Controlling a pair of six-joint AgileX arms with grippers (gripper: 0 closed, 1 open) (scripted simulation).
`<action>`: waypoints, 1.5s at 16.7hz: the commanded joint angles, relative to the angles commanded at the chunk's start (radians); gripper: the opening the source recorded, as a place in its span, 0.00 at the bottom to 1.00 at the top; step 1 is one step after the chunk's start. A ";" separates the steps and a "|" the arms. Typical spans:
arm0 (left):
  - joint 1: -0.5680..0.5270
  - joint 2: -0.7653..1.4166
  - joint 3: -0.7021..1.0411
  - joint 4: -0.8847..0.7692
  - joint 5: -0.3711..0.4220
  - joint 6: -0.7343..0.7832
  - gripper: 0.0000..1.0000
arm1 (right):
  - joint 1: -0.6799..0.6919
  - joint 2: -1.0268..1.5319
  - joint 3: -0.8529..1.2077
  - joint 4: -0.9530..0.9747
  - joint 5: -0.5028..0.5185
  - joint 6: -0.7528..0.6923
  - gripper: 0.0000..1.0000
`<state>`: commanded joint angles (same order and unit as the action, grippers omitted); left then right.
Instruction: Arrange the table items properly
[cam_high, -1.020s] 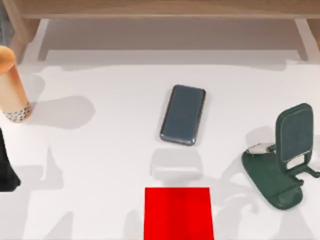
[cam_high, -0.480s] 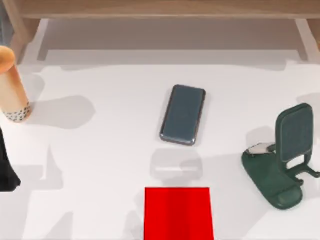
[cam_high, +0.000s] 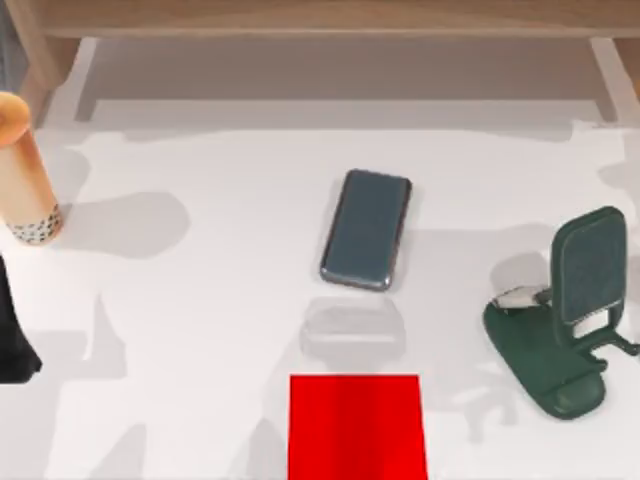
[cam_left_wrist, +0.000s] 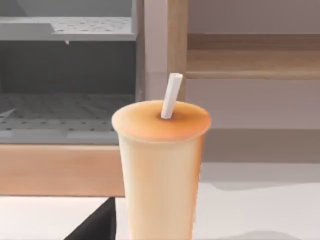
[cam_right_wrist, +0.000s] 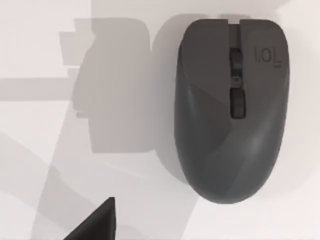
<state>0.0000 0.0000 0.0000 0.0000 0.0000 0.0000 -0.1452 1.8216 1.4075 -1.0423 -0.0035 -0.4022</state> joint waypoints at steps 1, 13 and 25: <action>0.000 0.000 0.000 0.000 0.000 0.000 1.00 | -0.003 0.042 0.032 -0.024 0.000 -0.009 1.00; 0.000 0.000 0.000 0.000 0.000 0.000 1.00 | -0.008 0.152 0.085 -0.044 -0.001 -0.028 1.00; 0.000 0.000 0.000 0.000 0.000 0.000 1.00 | -0.008 0.265 -0.088 0.241 0.000 -0.026 1.00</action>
<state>0.0000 0.0000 0.0000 0.0000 0.0000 0.0000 -0.1530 2.0865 1.3195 -0.8011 -0.0032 -0.4285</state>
